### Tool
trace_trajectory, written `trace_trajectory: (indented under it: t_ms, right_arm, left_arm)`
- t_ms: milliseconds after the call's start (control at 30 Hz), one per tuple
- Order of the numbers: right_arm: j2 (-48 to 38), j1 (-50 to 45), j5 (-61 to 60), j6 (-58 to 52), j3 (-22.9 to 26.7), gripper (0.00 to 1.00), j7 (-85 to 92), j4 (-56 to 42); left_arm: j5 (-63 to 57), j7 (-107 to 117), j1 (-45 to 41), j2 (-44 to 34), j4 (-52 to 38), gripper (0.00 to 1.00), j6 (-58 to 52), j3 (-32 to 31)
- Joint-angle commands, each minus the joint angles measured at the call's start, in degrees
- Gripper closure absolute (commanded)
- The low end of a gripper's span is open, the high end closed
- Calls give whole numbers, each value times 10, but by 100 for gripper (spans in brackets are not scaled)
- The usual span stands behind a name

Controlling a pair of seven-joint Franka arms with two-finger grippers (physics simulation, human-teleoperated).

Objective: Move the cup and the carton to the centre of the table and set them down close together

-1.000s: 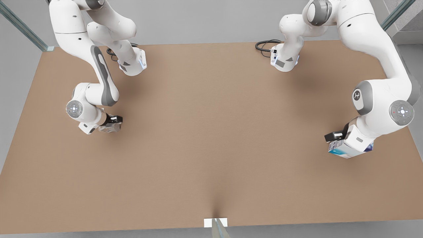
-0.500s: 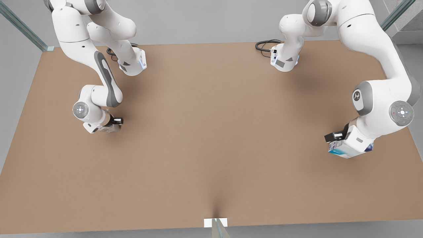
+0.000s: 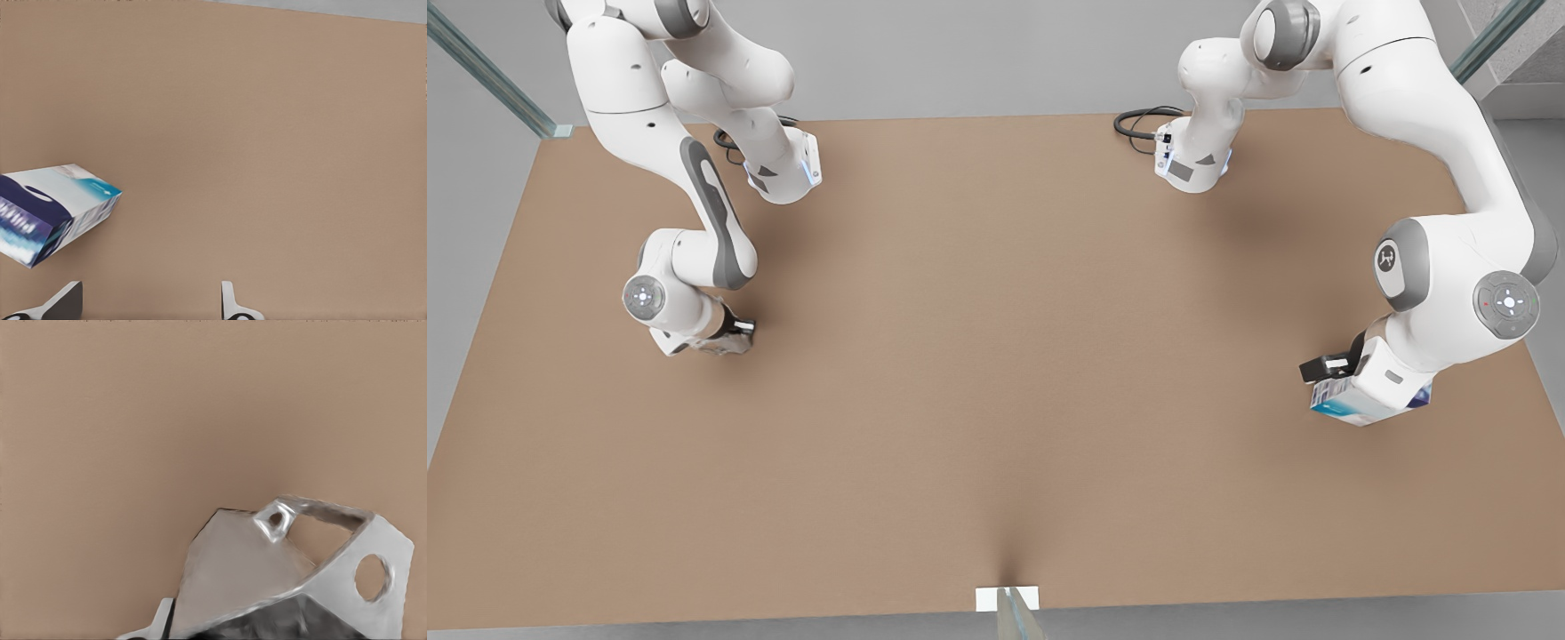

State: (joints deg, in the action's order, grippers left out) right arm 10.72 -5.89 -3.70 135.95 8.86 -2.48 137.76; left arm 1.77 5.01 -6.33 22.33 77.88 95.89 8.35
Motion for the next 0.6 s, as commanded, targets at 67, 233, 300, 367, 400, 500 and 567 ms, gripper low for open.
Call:
trace_trajectory:
  t_ms: [67,233,300,367,400,500,567]
  right_arm:
    - [-3,0,4,-2,-6,79,5,-2]
    - [-25,0,4,-3,-42,79,5,-23]
    - [-25,0,4,-3,-67,79,-2,-36]
    - [-23,-1,4,-4,-92,79,-17,-57]
    - [-20,-1,4,-4,-108,79,-35,-65]
    - [0,-52,4,-54,-112,79,-110,-126]
    - [26,-75,4,-53,-115,79,-137,-156]
  left_arm:
    - [0,0,0,0,0,0,0,0]
    - [0,0,0,-1,0,0,-1,1]
    - [0,0,0,-1,0,0,0,1]
    - [0,0,0,-1,0,0,0,1]
    - [0,0,0,-1,-1,0,0,1]
    - [1,0,0,-1,-1,0,2,2]
    - [1,0,1,-1,-1,0,4,2]
